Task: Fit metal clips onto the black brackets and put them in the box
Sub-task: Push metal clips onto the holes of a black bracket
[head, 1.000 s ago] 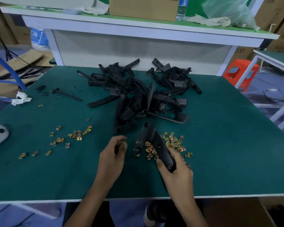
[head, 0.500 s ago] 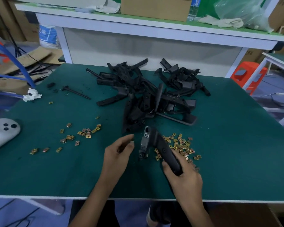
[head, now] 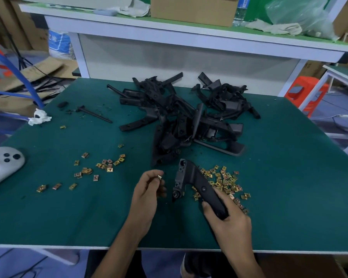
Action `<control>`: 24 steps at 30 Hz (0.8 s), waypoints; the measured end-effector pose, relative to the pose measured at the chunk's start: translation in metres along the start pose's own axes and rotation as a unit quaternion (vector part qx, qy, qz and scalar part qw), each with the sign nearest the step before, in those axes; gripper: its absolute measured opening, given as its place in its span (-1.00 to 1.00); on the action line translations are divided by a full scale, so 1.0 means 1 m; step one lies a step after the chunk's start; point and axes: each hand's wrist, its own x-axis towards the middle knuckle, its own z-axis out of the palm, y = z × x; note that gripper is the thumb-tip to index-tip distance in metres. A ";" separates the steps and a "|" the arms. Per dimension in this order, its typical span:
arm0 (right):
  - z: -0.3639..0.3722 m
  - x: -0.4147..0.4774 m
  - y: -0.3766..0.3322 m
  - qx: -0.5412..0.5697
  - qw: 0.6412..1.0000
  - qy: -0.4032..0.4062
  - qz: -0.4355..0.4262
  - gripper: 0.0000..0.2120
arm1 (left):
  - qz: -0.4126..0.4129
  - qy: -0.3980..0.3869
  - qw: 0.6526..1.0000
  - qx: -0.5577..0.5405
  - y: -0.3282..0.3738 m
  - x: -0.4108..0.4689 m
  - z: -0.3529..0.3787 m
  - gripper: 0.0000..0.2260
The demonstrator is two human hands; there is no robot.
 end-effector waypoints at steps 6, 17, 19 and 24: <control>-0.001 0.000 0.000 0.001 1.000 0.002 -0.010 -0.59 | 0.022 -0.035 0.999 0.010 -0.001 -0.002 0.000 -0.90; 0.000 0.001 0.003 0.003 1.000 -0.006 -0.014 -0.61 | -0.027 -0.069 0.997 0.009 0.000 -0.003 0.000 -0.83; 0.000 0.002 0.003 0.005 1.000 -0.005 -0.016 -0.61 | -0.031 -0.074 0.996 0.028 0.000 -0.003 0.001 -0.82; -0.001 0.001 0.003 0.012 1.000 -0.010 -0.017 -0.61 | -0.048 -0.063 0.997 0.016 0.003 -0.005 0.004 -0.87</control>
